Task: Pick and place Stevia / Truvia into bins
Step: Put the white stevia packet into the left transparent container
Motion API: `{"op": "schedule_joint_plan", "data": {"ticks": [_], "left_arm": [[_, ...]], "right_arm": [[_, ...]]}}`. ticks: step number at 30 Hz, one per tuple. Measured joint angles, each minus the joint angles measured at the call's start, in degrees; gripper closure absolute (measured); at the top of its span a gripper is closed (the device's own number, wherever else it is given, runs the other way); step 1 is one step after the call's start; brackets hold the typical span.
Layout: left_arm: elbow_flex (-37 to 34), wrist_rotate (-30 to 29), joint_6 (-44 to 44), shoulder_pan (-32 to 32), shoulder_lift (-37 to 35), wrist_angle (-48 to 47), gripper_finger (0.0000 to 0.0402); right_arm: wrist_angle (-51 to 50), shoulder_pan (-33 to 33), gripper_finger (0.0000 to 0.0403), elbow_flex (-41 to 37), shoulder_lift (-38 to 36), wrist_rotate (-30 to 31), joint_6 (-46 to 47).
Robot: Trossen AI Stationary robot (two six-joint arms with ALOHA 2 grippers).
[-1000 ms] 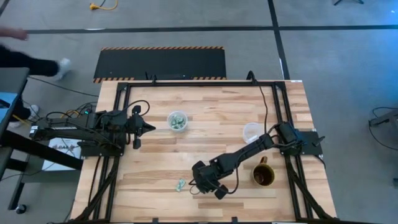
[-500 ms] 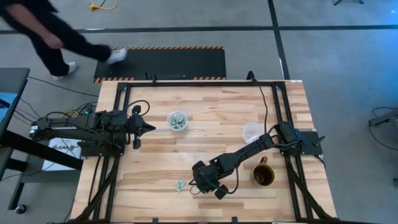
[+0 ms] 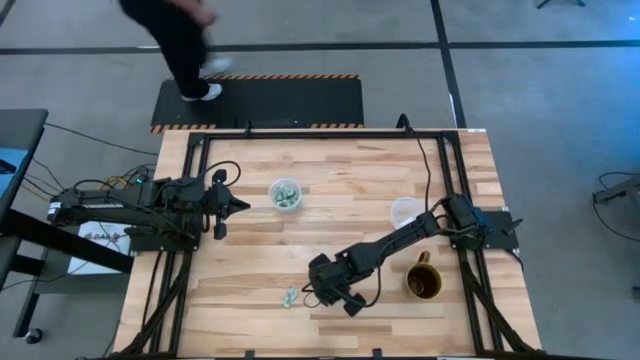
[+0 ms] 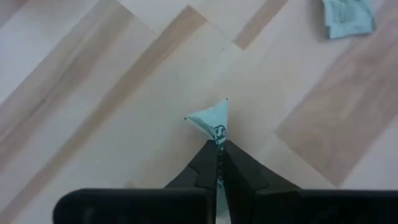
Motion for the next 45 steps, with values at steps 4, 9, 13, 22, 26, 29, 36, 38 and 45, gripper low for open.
{"op": "schedule_joint_plan", "data": {"ticks": [4,9,13,22,26,29,36,38,45], "left_arm": [[0.0,0.0,0.0,-0.02,0.0,0.0,0.0401],[0.0,0.0,0.0,0.0,-0.02,0.01,0.0401],[0.0,0.0,0.0,0.0,0.0,0.02,0.0401],[0.0,-0.02,0.0,-0.01,-0.02,0.04,0.0401],[0.0,-0.02,0.0,-0.01,-0.01,0.02,0.0401],[0.0,0.0,0.0,0.0,0.0,0.02,0.0401],[0.0,-0.02,0.0,-0.02,0.0,0.0,0.0401],[0.0,0.0,0.0,0.0,-0.02,0.02,0.0401],[0.0,-0.02,0.0,0.0,0.0,0.02,0.0401]], "right_arm": [[-4.96,0.18,0.0393,3.93,0.0,4.47,-0.03],[-12.51,-0.25,0.0399,8.65,-0.61,9.72,-1.46],[-14.14,-3.14,0.0401,8.82,-3.79,12.75,-2.0],[-5.13,-17.21,0.0402,6.51,-14.38,11.89,-4.83],[4.79,-24.95,0.0402,5.71,-17.36,2.18,-3.19],[11.7,-28.9,0.0402,5.71,-16.49,-2.45,-0.66],[16.8,-34.98,0.0403,5.58,-8.63,-6.84,5.11],[17.57,-36.31,0.0403,5.58,-6.65,-8.35,6.63],[19.47,-38.12,0.0392,5.6,-2.0,-9.41,9.99]]}}
